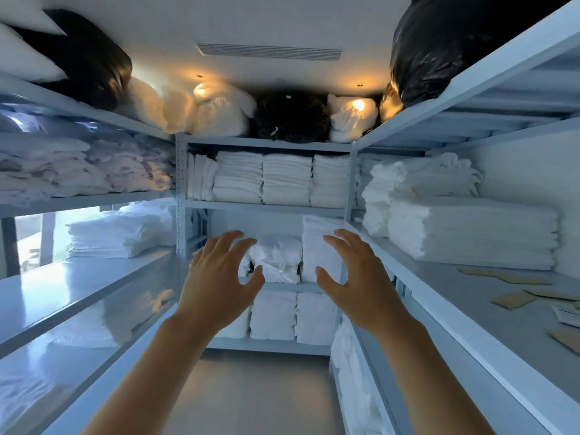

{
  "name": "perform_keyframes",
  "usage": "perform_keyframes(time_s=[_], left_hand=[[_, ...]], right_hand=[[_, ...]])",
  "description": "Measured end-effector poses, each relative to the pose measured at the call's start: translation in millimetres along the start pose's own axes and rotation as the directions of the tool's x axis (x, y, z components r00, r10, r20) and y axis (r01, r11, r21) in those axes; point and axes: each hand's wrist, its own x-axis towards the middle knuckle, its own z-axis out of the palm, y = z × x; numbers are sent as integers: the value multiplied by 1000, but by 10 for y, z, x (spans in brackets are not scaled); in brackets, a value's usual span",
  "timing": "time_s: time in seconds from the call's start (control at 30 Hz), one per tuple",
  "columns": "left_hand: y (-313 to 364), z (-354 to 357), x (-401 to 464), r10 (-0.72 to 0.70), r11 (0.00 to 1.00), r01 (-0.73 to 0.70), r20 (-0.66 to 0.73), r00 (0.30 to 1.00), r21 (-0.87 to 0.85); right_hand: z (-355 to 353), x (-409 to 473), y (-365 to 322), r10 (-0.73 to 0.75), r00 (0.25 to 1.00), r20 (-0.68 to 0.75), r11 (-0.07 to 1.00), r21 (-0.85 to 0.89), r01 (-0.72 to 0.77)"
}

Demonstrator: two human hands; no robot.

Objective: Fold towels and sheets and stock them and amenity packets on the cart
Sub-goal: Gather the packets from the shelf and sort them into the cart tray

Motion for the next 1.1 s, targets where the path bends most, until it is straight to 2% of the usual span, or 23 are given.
perform_keyframes(time_s=[0.23,0.5,0.8,1.1], left_hand=[[-682,686,799,26,996,-23,36,999,-84],[-1045,1439,1242,62,984,-46,88,994,-171],[-1082,2345,1776,78,975,-58,87,993,-215],[-501,3293,2630,110,955,-93,46,993,-280]], right_hand=[[703,743,254,41,999,8,999,-14,-41],[1175,1241,580,84,996,7,994,-67,-83],[1430,1800,1282,70,997,-25,989,-126,-73],[1308,2319,2538,101,991,-89,982,-148,-114]])
